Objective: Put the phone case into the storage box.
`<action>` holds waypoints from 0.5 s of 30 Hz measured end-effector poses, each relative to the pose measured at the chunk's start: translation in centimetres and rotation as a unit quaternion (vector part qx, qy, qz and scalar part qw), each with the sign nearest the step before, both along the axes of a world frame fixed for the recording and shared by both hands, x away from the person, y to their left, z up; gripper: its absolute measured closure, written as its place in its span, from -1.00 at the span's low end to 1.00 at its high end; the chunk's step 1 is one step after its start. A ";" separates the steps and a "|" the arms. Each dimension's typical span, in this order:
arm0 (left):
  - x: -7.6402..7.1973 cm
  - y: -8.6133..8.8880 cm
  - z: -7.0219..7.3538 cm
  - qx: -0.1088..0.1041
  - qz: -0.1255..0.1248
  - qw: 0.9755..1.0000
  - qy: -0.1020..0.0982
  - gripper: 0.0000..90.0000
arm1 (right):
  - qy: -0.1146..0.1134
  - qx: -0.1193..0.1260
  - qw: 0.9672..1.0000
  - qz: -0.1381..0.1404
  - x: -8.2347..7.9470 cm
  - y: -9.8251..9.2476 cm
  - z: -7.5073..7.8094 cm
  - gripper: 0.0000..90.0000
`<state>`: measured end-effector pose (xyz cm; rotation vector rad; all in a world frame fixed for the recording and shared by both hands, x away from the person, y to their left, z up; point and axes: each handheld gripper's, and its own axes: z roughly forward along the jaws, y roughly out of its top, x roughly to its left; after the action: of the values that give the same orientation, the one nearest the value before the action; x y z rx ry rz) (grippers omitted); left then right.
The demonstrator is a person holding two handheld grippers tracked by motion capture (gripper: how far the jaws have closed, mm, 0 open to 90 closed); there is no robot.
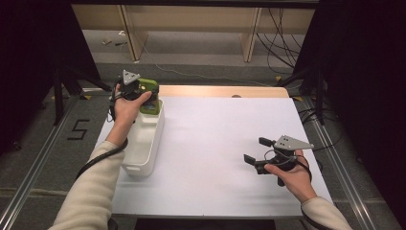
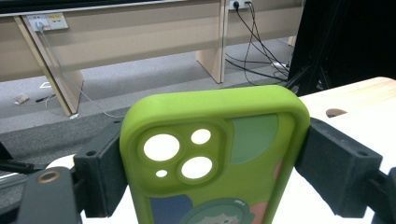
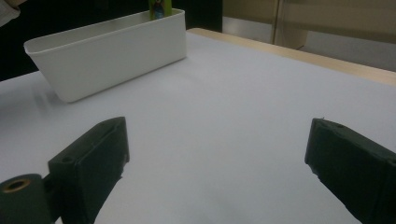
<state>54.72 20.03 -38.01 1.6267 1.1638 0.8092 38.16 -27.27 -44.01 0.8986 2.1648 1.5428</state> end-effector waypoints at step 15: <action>0.3 0.0 -0.6 0.004 0.000 1.000 0.009 -0.64 | 0.001 0.000 1.000 0.000 0.0 0.0 0.0 -0.84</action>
<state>55.03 20.06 -38.64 1.6439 1.1748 0.8015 38.17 -27.26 -44.03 0.9006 2.1662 1.5435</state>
